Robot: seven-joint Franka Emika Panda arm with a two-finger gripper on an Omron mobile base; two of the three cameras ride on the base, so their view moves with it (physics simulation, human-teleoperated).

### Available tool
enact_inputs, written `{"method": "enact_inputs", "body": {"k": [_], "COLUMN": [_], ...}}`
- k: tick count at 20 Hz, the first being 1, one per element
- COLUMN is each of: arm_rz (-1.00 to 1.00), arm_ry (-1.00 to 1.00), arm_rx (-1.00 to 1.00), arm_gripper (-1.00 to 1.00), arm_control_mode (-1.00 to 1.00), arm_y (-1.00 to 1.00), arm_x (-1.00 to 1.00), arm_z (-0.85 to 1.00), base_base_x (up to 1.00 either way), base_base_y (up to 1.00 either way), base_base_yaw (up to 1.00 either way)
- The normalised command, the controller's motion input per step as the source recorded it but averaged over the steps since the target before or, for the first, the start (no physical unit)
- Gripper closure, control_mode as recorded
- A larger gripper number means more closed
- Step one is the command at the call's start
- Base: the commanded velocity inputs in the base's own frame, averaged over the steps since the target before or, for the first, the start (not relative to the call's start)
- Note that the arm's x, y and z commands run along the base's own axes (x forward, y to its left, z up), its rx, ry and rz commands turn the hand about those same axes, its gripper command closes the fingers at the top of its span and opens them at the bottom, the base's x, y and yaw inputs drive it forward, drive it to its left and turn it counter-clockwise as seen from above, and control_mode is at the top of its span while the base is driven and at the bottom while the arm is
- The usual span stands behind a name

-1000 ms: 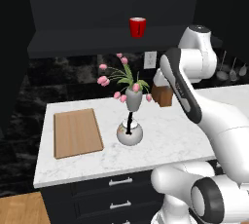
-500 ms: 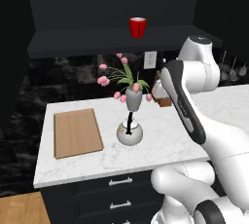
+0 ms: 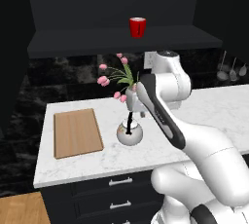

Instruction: Pick the kettle from the counter and place it on the tray. Then pick the mug from the cabinet and place it on the tray. Then close the cabinet doors.

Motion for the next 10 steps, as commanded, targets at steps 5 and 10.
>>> {"method": "enact_inputs", "body": {"k": [5,10], "arm_rz": [-0.05,-0.15], "arm_ry": [0.17,0.05], "arm_rx": [0.0,0.0], "arm_gripper": [-1.0,-1.0], "arm_control_mode": [-1.0,-1.0], "arm_y": [0.55,0.41], "arm_x": [0.28,0.24], "arm_z": [-0.38,-0.36], "base_base_x": [0.0,0.0], "base_base_y": [0.0,0.0], "base_base_yaw": [0.0,0.0]}}
